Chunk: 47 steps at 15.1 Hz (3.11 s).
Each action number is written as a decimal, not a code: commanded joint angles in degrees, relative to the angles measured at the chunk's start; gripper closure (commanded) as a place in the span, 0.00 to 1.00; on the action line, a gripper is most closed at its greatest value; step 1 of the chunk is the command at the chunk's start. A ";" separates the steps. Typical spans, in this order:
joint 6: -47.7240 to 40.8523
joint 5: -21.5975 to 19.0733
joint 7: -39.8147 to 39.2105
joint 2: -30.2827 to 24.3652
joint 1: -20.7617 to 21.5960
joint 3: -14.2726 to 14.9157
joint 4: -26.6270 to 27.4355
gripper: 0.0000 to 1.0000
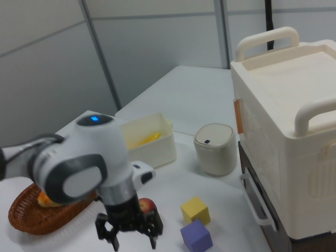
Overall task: Put the bread in the basket
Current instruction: 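Lower the gripper onto the long bread roll and close on it, then lift the bread roll and carry it over the wicker basket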
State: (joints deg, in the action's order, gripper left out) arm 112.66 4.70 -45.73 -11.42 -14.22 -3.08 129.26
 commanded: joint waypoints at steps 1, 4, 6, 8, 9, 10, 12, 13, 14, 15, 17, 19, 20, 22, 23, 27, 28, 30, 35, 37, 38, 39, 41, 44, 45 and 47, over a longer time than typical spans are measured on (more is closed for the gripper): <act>4.93 2.41 -1.82 5.70 -0.02 0.00 0.56 0.00; 5.38 2.95 -4.80 7.20 -0.02 0.00 0.64 0.00; 5.38 3.03 -5.34 7.55 -0.11 -0.09 1.08 0.00; 5.38 3.12 -6.30 7.91 -0.11 -0.09 1.17 0.00; 5.38 3.12 -6.83 8.26 -0.11 -0.09 1.17 0.00; 5.38 3.21 -7.27 8.26 -0.11 0.00 1.26 0.00; 5.56 3.73 -8.41 8.17 -0.20 0.00 2.22 0.00; 5.56 4.61 -9.11 8.17 -0.20 0.00 2.57 0.00; 5.64 5.57 -9.38 8.26 -0.20 0.00 2.92 0.00; 6.25 6.28 -9.56 8.61 -0.20 0.00 3.19 0.00; 8.28 8.82 -10.17 10.54 -0.11 0.00 3.81 0.00; 8.37 9.62 -11.40 10.98 -0.11 -0.09 3.81 0.00; 8.37 9.71 -11.66 11.07 -0.02 0.00 3.81 0.00; 8.37 9.80 -11.75 11.86 0.15 0.00 3.81 0.00; 8.37 10.06 -11.75 12.21 0.24 -0.09 3.81 0.00; 8.37 10.50 -11.75 12.83 0.33 -0.09 3.63 0.03; 8.37 10.50 -11.75 12.83 0.42 0.00 3.54 0.11; 8.37 10.50 -11.67 12.74 0.42 0.00 3.46 0.36; 7.49 10.15 -6.51 12.57 0.86 -0.52 1.09 0.58; 6.97 9.98 -2.19 12.22 3.92 -0.61 0.04 0.58; 5.66 9.80 -0.43 12.13 5.15 -0.61 -1.28 0.57; 3.73 9.71 1.32 12.13 6.21 -0.61 -2.86 0.57; -0.22 9.45 5.01 12.13 9.89 -0.61 -6.72 0.57; -5.33 7.35 11.43 12.13 15.61 -0.61 -12.43 0.57; -6.56 6.30 13.36 12.21 17.36 -0.61 -14.19 0.57; -8.06 5.32 17.58 12.48 21.05 -0.61 -16.92 0.57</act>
State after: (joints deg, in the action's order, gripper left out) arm 108.31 12.02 -34.01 1.34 1.63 -4.34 116.57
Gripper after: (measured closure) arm 0.564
